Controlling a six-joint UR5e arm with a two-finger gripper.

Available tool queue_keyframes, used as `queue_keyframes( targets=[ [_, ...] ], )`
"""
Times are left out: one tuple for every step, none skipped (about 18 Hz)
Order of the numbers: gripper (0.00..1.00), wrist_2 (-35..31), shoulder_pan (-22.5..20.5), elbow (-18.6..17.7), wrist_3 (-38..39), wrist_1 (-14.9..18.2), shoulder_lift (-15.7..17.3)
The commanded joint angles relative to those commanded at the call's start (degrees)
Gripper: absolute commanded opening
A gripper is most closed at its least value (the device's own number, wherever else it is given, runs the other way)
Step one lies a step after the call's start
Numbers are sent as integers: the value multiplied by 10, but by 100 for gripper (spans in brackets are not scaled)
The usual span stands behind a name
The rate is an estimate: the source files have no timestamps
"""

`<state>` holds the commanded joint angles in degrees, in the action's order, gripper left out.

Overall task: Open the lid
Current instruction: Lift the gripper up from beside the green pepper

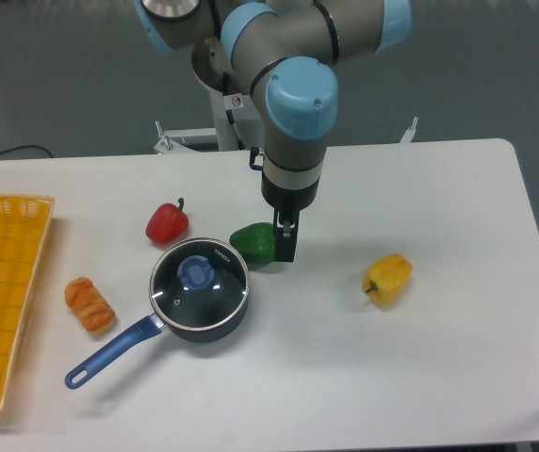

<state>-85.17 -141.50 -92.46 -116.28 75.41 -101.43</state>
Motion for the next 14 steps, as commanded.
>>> queue_keyframes(
  targets=[
    [100,-1,1,-3,-1,-1,0],
    [100,-2,2,-3,0,-1,1],
    [100,-3,3,-3,1,-1,1],
    [100,-3,4,-3,1,-1,3],
    [100,-4,4,-3,1,-1,4],
    [100,-4,5,-3,2,-2,7],
    [100,-4,5,-4,4,-3,8],
    [100,-2,6,-6,10,-3,8],
    [100,1,7,-14,27,-4,8],
    [100,3,8,-24,59,-7,9],
    [100,3,9,-29,99,-10,9],
    [100,3,12,-30,120,-11,9],
    [100,2,13,-30,124,-10,8],
    [100,3,14,-31,124,-8,8]
  ],
)
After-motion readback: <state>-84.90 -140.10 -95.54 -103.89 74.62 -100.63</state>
